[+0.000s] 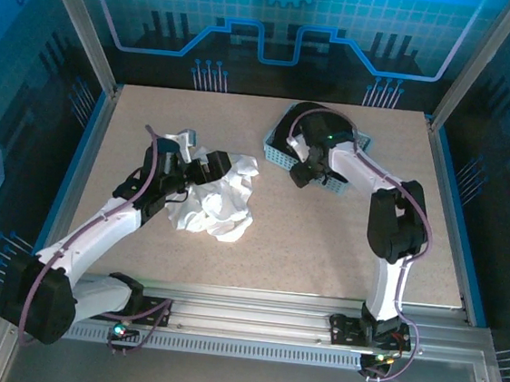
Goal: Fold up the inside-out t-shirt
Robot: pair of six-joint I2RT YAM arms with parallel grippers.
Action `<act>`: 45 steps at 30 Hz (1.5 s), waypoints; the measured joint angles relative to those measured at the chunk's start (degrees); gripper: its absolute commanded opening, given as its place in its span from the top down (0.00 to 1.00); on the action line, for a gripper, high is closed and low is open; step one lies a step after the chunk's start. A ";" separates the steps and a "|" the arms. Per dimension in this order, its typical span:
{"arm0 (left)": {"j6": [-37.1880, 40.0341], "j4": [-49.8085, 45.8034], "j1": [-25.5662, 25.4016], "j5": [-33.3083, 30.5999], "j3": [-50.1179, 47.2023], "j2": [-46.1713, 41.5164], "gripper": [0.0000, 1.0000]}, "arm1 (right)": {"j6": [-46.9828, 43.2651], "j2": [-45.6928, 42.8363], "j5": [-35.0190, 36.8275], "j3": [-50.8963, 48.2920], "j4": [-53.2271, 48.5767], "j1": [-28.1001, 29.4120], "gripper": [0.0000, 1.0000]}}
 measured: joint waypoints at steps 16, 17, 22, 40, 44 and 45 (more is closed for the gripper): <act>0.24 0.13 0.00 0.00 -0.02 0.00 0.01 | 1.92 8.57 4.48 15.13 -3.19 -19.37 0.93; 0.26 0.13 0.00 0.00 -0.02 0.00 0.01 | 2.62 10.08 5.92 17.27 -3.72 -21.29 0.93; 0.44 0.11 0.00 -0.22 -0.20 0.00 0.01 | 3.65 15.96 9.40 24.09 -7.39 -26.71 0.95; 3.45 -2.60 0.00 -4.28 -0.57 0.44 0.01 | 5.57 32.20 19.32 52.30 -16.37 -28.41 0.29; 3.87 -4.28 2.14 -6.73 -1.75 0.24 0.01 | 7.87 24.59 17.42 43.76 -14.62 -27.58 0.18; 3.78 -4.52 3.63 -7.08 -2.69 0.04 0.01 | 8.11 21.75 16.57 40.81 -14.51 -26.99 0.16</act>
